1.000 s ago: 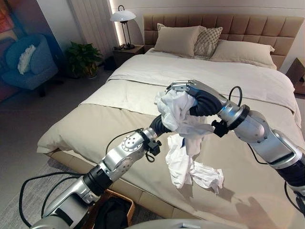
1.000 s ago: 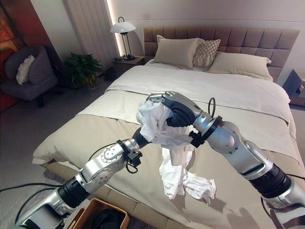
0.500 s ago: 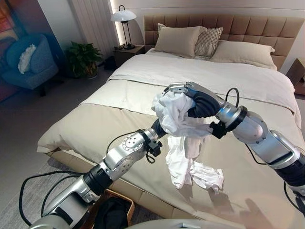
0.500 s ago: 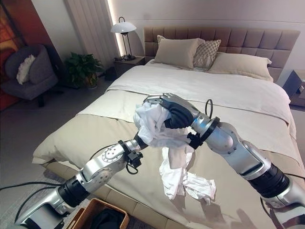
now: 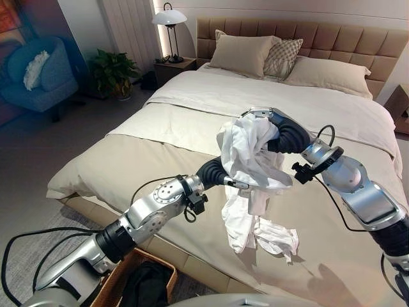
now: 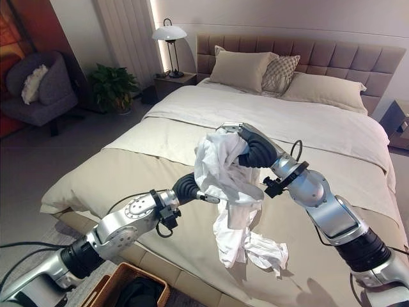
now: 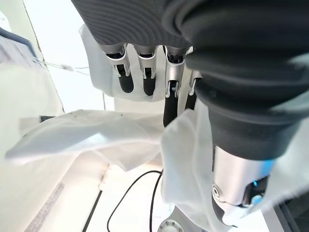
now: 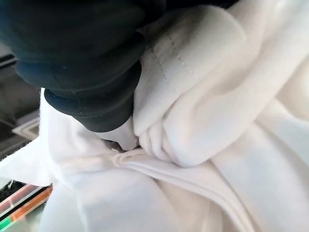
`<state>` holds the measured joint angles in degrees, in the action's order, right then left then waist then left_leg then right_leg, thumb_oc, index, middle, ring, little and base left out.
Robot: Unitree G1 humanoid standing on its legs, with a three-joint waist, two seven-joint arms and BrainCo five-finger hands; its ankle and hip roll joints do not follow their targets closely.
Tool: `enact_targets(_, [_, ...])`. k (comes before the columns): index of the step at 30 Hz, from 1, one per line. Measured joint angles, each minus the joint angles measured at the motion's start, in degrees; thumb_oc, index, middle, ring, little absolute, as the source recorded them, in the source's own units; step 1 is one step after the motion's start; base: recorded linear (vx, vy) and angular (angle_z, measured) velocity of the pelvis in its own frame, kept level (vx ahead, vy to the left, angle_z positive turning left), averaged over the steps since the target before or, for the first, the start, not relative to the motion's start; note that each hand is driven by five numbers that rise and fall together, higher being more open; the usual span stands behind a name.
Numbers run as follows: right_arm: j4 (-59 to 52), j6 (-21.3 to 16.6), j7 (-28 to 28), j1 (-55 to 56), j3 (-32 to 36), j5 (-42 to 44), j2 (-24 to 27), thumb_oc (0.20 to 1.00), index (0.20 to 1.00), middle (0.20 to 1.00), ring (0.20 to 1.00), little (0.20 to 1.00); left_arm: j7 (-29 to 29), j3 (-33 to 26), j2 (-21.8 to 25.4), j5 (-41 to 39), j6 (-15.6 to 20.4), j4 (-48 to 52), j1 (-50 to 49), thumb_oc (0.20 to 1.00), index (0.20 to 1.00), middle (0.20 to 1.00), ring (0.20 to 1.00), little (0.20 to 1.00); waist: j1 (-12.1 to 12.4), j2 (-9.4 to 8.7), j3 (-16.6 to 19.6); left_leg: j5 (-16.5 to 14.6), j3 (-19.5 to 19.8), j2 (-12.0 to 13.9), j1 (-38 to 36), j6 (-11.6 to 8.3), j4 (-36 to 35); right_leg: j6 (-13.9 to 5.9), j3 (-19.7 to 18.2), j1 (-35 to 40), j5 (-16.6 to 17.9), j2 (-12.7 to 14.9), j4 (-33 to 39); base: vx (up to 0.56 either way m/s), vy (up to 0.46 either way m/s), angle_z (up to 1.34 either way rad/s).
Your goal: Pick up clothes into the bucket
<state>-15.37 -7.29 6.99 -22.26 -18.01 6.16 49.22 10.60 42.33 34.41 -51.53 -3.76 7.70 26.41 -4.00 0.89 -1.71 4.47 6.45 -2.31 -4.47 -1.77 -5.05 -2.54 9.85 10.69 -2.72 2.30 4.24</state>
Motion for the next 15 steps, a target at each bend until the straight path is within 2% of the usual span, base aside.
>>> enact_targets(15, [0.0,0.0,0.8,0.0,-0.01,-0.05,-0.77,0.2,0.2,0.2,0.2,0.2,0.75,1.31,0.54,-2.15,-0.2,0.18,0.93,1.0,1.0,1.0,1.0,1.0,-0.02,0.02,0.0,0.0,-0.03,0.08,-0.06,0.0,0.0,0.0,-0.04,0.04,0.0,-0.06,0.01,0.0,0.0,0.0])
